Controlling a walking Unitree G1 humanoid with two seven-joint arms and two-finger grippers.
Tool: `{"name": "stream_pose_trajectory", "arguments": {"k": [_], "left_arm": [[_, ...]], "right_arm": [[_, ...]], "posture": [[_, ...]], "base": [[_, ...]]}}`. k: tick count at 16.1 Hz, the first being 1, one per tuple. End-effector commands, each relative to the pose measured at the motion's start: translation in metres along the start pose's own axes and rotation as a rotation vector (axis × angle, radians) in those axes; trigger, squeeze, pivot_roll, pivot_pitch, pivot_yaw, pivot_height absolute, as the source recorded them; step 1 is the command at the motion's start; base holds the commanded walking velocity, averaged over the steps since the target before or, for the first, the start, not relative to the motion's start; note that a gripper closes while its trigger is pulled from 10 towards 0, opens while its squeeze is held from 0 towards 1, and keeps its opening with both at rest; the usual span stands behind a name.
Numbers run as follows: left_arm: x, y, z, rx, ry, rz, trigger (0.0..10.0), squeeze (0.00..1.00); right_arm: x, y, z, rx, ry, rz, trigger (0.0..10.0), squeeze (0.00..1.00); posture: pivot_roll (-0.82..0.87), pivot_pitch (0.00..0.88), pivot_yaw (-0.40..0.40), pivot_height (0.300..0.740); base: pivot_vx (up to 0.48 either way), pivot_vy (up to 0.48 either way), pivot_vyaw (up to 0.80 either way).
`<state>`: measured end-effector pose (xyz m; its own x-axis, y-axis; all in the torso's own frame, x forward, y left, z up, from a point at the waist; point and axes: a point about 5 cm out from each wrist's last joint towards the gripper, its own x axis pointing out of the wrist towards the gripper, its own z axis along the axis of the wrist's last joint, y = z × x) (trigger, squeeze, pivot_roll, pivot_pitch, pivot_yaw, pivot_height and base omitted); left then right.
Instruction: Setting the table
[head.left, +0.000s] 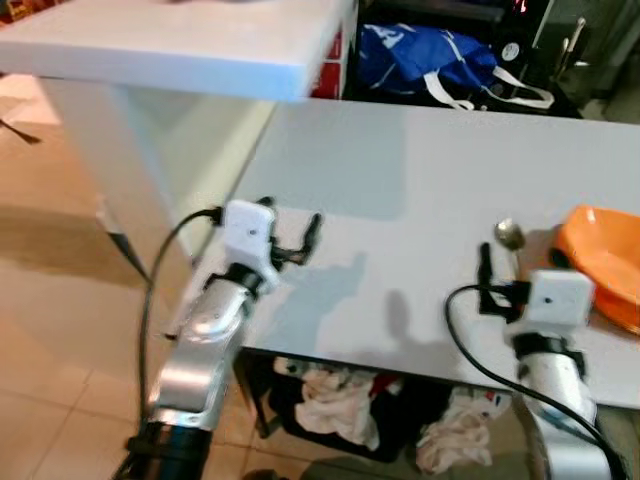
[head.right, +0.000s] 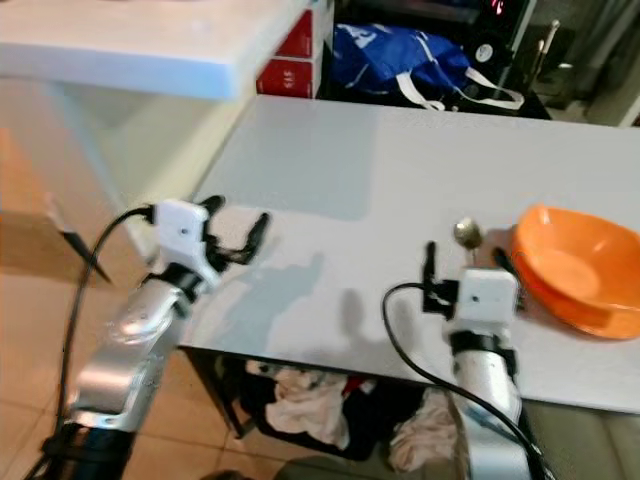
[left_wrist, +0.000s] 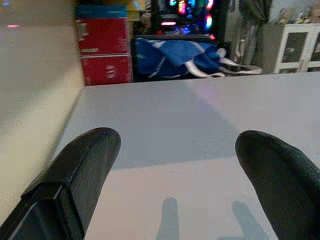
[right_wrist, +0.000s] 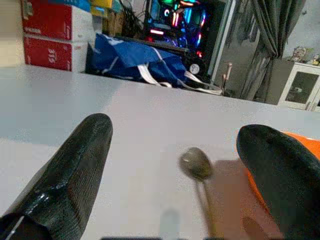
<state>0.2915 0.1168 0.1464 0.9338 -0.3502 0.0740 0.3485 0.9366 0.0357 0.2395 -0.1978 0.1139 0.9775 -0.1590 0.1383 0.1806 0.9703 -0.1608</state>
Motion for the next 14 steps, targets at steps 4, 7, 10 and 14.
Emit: {"name": "stream_pose_trajectory", "arguments": {"k": [4, 7, 10, 14], "left_arm": [[0.002, 0.004, -0.009, 0.01, 0.026, 0.004, 10.0, 0.0], [0.001, 0.01, -0.013, 0.033, 0.048, -0.02, 10.0, 0.0], [0.01, 0.013, -0.009, 0.023, 0.04, -0.013, 10.0, 0.0], [0.012, 0.013, -0.009, -0.009, 0.037, -0.012, 10.0, 0.0]], "right_arm": [[-0.004, -0.005, 0.0, 0.036, 0.012, -0.006, 10.0, 0.0], [-0.005, -0.002, -0.005, 0.06, 0.03, 0.053, 10.0, 0.0], [-0.004, 0.002, -0.004, 0.068, 0.027, 0.077, 10.0, 0.0], [-0.003, 0.007, -0.002, 0.049, 0.016, 0.102, 10.0, 0.0]], "posture": [[0.0, 0.0, 0.006, 0.74], [0.0, 0.0, 0.014, 0.74], [0.0, 0.0, 0.015, 0.74], [-0.01, 0.0, 0.018, 0.74]], "base": [[0.0, 0.466, 0.0], [0.0, 0.465, 0.0], [0.0, 0.467, 0.0], [0.0, 0.476, 0.0]]}}
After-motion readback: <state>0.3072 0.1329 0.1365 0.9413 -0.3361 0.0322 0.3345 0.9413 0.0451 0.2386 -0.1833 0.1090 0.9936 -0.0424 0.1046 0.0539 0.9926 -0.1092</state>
